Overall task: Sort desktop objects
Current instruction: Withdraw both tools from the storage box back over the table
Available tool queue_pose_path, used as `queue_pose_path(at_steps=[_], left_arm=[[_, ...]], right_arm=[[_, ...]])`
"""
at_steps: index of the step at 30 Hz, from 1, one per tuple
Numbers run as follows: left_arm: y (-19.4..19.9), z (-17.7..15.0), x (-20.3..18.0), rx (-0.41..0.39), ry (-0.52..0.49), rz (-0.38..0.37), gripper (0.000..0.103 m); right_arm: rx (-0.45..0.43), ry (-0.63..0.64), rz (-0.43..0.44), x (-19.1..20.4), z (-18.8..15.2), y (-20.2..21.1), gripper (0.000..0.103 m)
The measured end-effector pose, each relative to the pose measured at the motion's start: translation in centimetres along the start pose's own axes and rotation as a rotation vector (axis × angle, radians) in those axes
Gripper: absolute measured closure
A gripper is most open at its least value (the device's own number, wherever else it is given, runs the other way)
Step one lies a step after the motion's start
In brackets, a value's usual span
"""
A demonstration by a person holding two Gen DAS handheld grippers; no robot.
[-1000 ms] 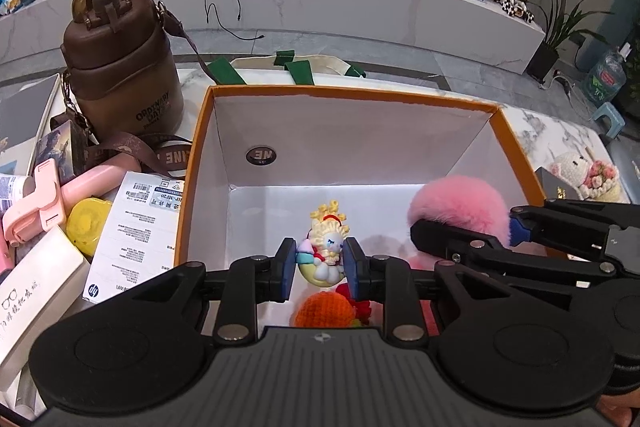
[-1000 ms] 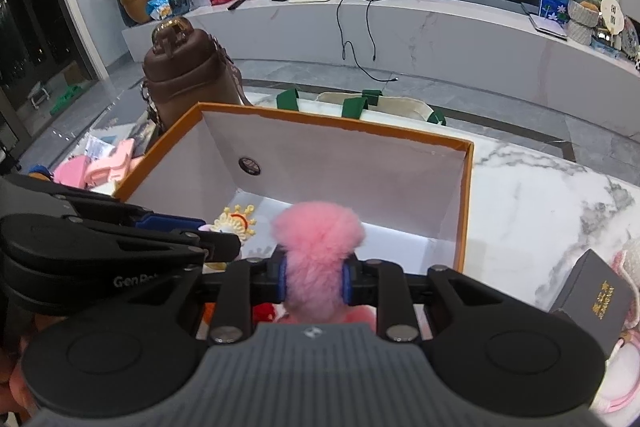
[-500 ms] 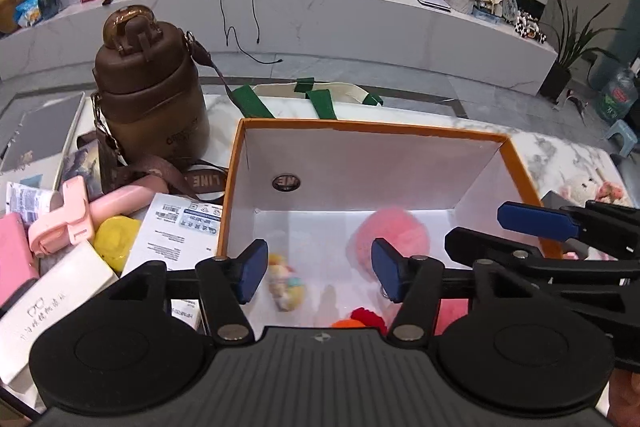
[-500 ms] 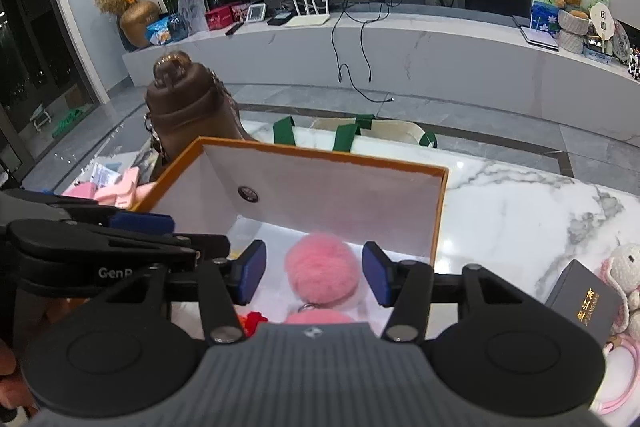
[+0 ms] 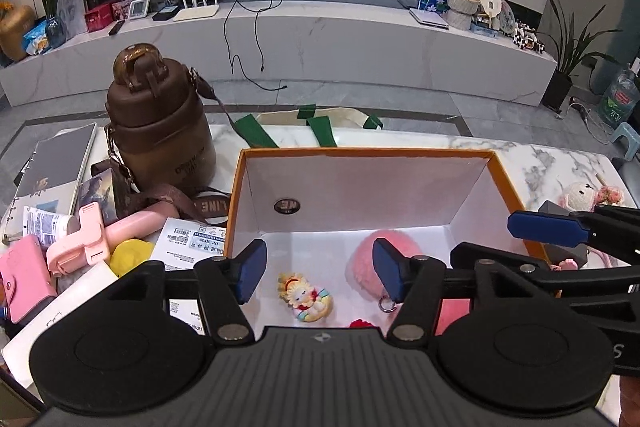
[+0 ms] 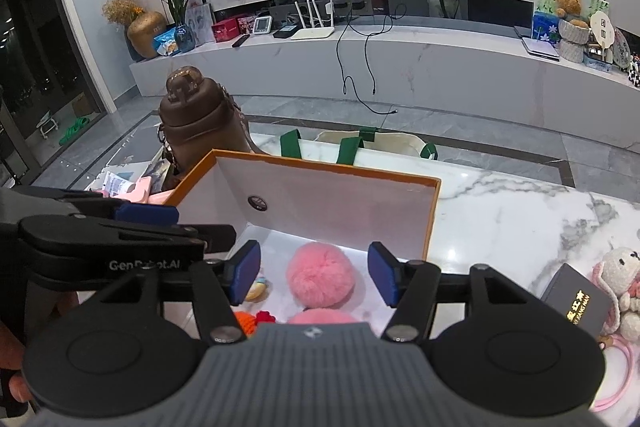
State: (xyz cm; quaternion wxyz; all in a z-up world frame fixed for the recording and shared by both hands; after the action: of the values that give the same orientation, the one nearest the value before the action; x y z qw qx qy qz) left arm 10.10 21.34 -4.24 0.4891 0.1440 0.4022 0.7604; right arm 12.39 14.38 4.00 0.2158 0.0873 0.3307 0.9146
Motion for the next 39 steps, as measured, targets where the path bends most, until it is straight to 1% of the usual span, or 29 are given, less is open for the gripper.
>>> queue_pose_path(at_steps=[8,9,11,17,24,32,39], left_arm=[[1.4,0.0,-1.0,-0.02,-0.001,-0.034,0.034],[1.6,0.0,-1.2,-0.022,-0.001,-0.042,0.034],[2.2,0.0,-1.7,-0.026,0.0,-0.068,0.029],[3.6,-0.6,-3.5,-0.026,-0.011,-0.131,0.027],[4.1,-1.3,-5.3,-0.014,-0.035,-0.152,0.026],[3.9,-1.9,-7.0,0.034,-0.006,-0.193,0.026],[4.0,-3.1,-9.9,0.045,-0.054,-0.219,0.026]], right_arm=[[-0.016,0.0,-0.022,-0.5,-0.7,1.7,0.037],[-0.016,-0.002,-0.023,-0.6,-0.9,2.0,0.036],[-0.018,-0.003,-0.025,-0.8,-1.1,2.4,0.034],[-0.013,0.016,-0.039,-0.9,-2.1,3.7,0.034],[-0.013,0.029,-0.06,-1.6,-3.3,5.8,0.033],[-0.005,0.03,-0.105,-3.5,-4.8,8.0,0.029],[0.02,0.031,-0.138,-5.1,-6.7,9.5,0.029]])
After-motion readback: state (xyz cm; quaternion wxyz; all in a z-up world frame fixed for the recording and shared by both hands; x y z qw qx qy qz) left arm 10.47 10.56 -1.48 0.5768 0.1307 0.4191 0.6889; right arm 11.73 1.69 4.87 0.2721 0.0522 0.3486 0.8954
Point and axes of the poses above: each gripper's, at about its wrist camera, not at the fingertips, and y roughly against the way its jaws point, x to its left, z to its top, the point moved 7 cm from there along -y, roughly the way its jaws point, and after that the axes turned 12 degrees about y, right-handed, at the moved point
